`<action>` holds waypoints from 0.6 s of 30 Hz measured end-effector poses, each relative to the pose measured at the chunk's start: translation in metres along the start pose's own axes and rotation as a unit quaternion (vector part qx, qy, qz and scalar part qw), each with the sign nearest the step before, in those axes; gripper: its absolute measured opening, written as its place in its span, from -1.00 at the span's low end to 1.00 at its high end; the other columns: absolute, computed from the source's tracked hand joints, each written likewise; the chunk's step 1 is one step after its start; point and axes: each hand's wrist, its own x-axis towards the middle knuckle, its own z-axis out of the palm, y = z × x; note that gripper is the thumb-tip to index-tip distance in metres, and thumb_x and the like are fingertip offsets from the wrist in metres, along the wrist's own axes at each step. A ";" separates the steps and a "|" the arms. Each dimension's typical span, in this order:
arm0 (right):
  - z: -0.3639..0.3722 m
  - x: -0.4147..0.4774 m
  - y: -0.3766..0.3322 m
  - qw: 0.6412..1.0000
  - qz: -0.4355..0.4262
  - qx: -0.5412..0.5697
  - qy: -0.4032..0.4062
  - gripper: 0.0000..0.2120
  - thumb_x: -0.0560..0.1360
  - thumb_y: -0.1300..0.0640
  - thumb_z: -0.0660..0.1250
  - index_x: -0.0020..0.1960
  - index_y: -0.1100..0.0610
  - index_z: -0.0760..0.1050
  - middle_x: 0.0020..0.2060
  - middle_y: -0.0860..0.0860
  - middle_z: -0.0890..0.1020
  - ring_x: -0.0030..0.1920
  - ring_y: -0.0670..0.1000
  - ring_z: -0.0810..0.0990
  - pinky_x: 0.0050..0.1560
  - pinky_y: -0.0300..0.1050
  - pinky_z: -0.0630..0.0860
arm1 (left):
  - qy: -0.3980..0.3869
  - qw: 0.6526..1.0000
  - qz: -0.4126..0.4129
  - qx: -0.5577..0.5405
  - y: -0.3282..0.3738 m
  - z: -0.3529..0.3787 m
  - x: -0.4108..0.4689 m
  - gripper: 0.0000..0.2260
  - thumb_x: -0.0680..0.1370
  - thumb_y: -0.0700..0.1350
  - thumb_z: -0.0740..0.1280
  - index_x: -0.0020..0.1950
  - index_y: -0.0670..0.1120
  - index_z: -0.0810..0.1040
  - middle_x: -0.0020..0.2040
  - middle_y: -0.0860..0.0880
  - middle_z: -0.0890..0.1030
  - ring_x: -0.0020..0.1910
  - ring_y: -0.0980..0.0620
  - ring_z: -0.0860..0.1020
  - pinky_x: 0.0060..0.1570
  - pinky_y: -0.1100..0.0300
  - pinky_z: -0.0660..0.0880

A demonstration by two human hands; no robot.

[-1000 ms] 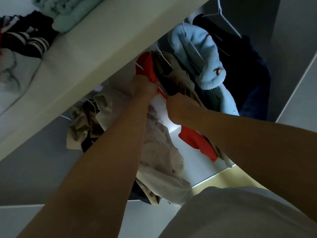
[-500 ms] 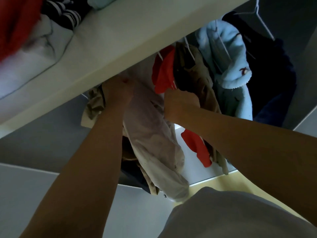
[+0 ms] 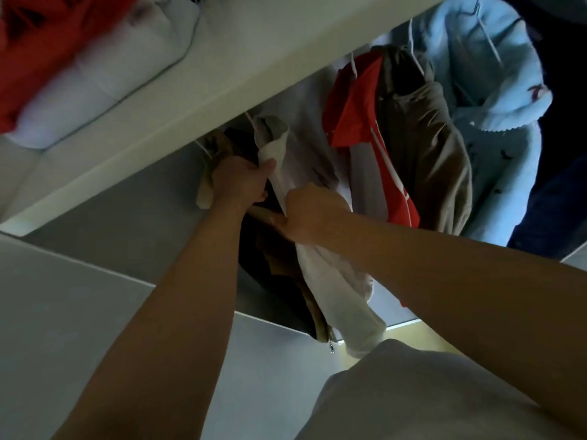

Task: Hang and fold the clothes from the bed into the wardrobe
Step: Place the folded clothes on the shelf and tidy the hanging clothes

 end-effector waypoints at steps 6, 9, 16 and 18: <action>0.017 0.001 -0.001 0.999 0.033 0.007 0.001 -0.90 0.59 0.18 0.21 -0.02 0.17 0.48 0.01 0.16 0.60 0.03 0.19 0.59 -0.16 -0.05 0.38 | -0.069 0.995 0.004 -0.075 -0.005 0.023 0.000 -0.82 0.54 -0.07 0.45 -0.18 -0.14 0.60 -0.07 -0.17 0.68 -0.17 -0.06 0.70 -0.21 0.00 0.67; 0.010 -0.003 0.002 0.999 0.045 0.011 0.008 -0.85 0.58 0.21 0.22 0.04 0.22 0.55 -0.06 0.15 0.58 0.01 0.20 0.60 -0.19 -0.05 0.35 | -0.070 0.996 0.032 -0.055 0.004 0.030 -0.002 -0.86 0.56 -0.13 0.42 -0.08 -0.21 0.63 -0.02 -0.19 0.68 -0.10 -0.08 0.68 -0.20 -0.02 0.68; -0.006 -0.013 0.027 0.998 0.067 0.003 0.019 -0.92 0.55 0.22 0.24 -0.12 0.14 0.41 -0.21 0.07 0.44 -0.04 0.18 0.60 -0.19 -0.03 0.40 | -0.076 0.994 0.058 -0.051 0.031 0.054 -0.011 -0.75 0.57 -0.16 0.40 0.13 -0.32 0.61 0.05 -0.21 0.67 -0.05 -0.09 0.68 -0.07 -0.08 0.66; -0.011 -0.014 0.035 0.997 0.080 0.002 0.024 -0.89 0.56 0.23 0.24 -0.15 0.14 0.39 -0.21 0.08 0.44 -0.12 0.14 0.55 -0.19 -0.02 0.40 | -0.072 0.994 0.065 -0.045 0.038 0.060 -0.012 -0.76 0.57 -0.15 0.42 0.11 -0.31 0.62 0.02 -0.20 0.68 -0.09 -0.07 0.69 -0.11 -0.06 0.67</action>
